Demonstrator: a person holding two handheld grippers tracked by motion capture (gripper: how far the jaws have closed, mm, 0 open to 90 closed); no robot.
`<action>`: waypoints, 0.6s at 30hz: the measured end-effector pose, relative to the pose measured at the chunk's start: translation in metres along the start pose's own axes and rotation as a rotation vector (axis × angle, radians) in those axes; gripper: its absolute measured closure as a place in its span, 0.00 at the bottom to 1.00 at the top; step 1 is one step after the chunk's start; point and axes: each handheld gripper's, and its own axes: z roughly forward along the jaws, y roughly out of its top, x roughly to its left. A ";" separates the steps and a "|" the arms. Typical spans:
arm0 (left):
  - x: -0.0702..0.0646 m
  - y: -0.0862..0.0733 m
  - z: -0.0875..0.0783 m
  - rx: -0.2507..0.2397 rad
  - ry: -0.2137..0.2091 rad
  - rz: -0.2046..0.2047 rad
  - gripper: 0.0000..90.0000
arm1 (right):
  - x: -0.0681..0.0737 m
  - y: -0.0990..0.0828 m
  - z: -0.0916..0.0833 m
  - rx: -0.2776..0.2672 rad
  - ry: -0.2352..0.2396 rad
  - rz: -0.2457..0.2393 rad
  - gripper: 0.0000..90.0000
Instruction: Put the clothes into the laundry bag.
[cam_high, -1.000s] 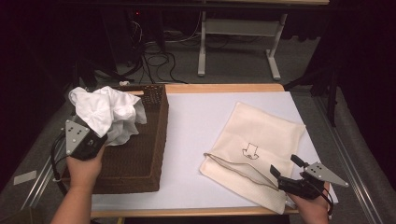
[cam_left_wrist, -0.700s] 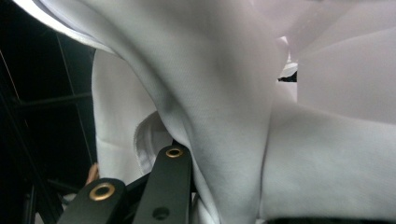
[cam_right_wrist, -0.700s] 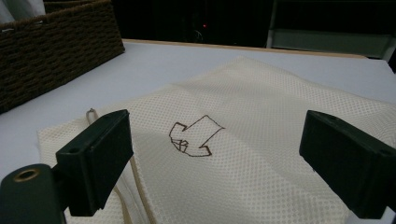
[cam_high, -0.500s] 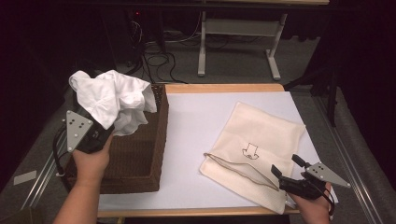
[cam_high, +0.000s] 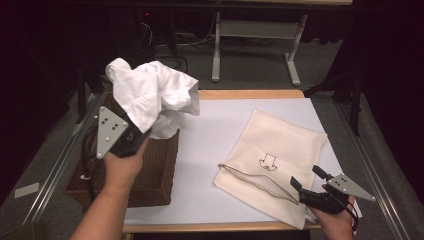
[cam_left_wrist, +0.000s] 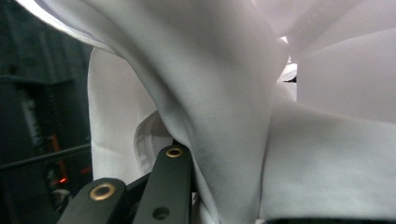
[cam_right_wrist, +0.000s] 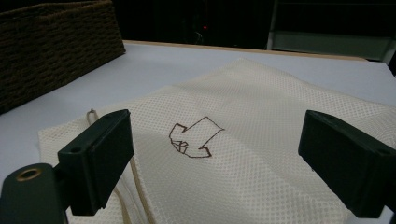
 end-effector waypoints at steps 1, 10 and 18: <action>-0.009 0.002 0.005 0.000 -0.022 -0.010 0.87 | 0.000 0.000 0.000 -0.001 0.000 -0.003 0.12; -0.058 -0.002 0.029 -0.009 -0.133 -0.050 0.87 | 0.001 0.000 -0.001 -0.007 0.001 -0.014 0.12; -0.093 -0.015 0.041 -0.003 -0.206 -0.091 0.87 | 0.000 0.001 -0.002 -0.008 0.010 -0.006 0.13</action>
